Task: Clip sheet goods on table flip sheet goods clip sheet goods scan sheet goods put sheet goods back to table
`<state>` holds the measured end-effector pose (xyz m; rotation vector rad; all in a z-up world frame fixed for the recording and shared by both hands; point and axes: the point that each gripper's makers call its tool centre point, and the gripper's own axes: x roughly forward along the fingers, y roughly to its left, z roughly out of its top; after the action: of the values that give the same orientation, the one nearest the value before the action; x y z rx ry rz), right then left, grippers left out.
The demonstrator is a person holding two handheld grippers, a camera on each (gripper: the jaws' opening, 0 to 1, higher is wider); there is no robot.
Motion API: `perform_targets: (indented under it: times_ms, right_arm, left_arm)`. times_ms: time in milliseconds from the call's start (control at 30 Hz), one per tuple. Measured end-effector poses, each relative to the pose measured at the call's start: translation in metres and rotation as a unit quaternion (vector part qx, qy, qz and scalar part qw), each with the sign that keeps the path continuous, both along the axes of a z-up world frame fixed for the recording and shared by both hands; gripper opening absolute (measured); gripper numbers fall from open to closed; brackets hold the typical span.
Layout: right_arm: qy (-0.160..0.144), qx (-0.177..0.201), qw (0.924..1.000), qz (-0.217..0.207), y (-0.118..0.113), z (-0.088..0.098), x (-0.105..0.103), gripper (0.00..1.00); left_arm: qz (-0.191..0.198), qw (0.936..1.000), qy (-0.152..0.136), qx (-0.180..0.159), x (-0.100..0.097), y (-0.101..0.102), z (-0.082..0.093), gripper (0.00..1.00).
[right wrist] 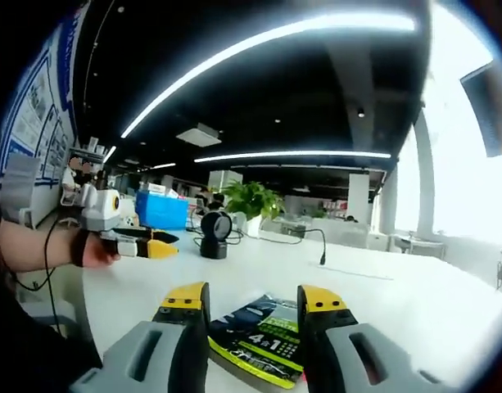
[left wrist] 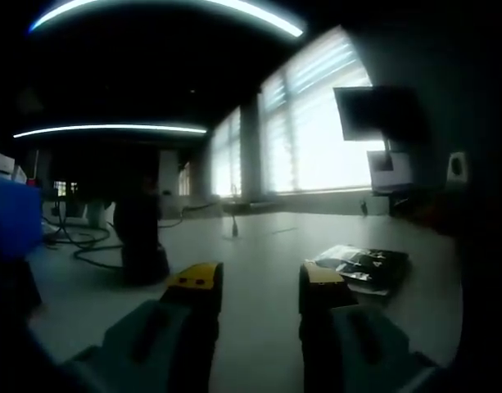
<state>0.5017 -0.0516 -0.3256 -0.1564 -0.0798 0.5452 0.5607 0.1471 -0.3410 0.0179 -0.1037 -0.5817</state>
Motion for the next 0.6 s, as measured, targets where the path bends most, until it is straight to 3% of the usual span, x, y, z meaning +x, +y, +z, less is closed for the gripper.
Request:
perform_targets:
  times_ms: [600]
  right_arm:
    - [-0.001, -0.073, 0.9973, 0.007, 0.017, -0.027, -0.010, 0.34]
  left_arm:
    - [0.001, 1.0000, -0.001, 0.009, 0.000, 0.000, -0.001, 0.30]
